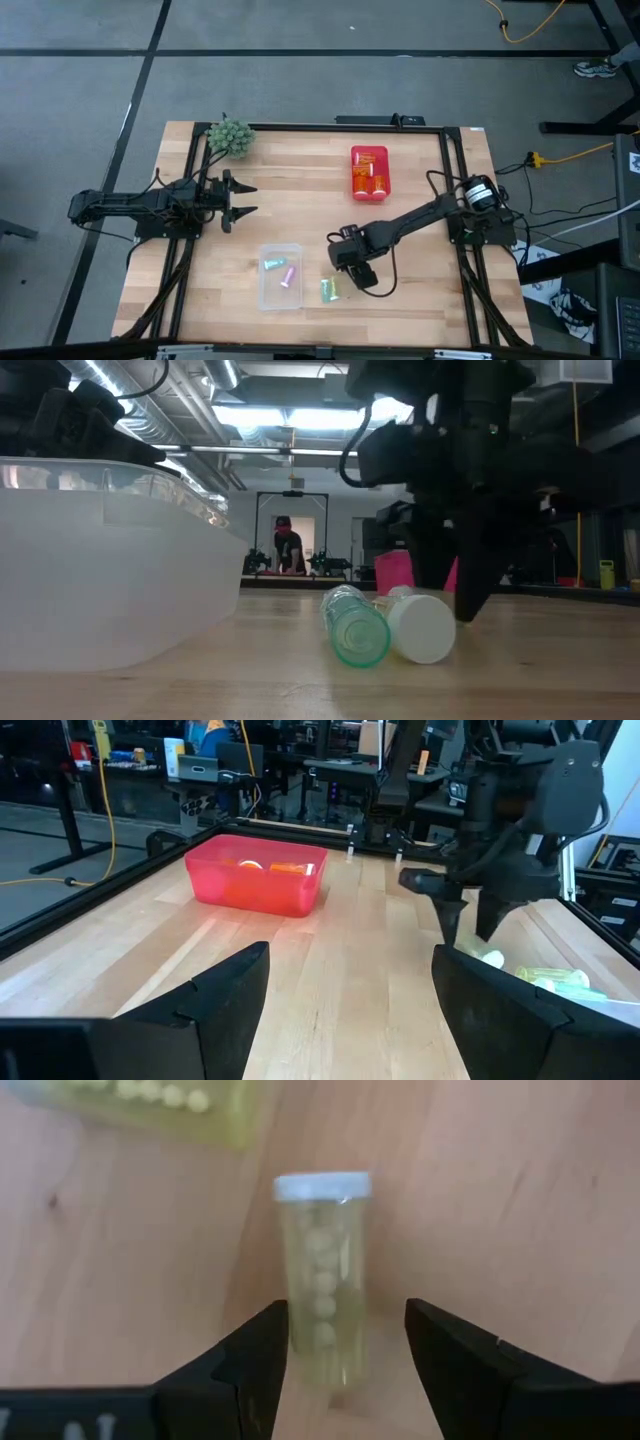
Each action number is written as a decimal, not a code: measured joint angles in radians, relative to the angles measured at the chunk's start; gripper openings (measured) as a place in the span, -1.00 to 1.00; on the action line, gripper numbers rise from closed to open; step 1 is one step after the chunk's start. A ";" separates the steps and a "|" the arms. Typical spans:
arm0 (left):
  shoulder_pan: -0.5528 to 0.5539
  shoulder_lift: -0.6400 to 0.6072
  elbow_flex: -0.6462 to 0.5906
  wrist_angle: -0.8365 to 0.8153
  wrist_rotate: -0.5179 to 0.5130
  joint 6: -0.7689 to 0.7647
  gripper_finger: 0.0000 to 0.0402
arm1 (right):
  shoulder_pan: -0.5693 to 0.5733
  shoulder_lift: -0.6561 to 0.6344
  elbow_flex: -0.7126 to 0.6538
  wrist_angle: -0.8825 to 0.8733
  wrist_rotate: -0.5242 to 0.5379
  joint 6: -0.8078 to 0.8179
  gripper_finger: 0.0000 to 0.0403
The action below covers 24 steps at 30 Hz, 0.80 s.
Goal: Pick and place medicine bottles into bin by pill shape (circle, oval)
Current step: Put the small yellow pill bottle into the transparent bin
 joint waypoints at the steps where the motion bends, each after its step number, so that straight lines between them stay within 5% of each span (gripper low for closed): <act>1: 0.000 0.000 0.000 0.000 0.000 0.000 0.36 | -0.002 0.000 -0.001 0.003 0.000 0.000 0.01; 24: 0.000 0.000 0.000 0.000 0.000 0.000 0.36 | -0.012 0.035 0.000 0.137 -0.008 -0.077 0.02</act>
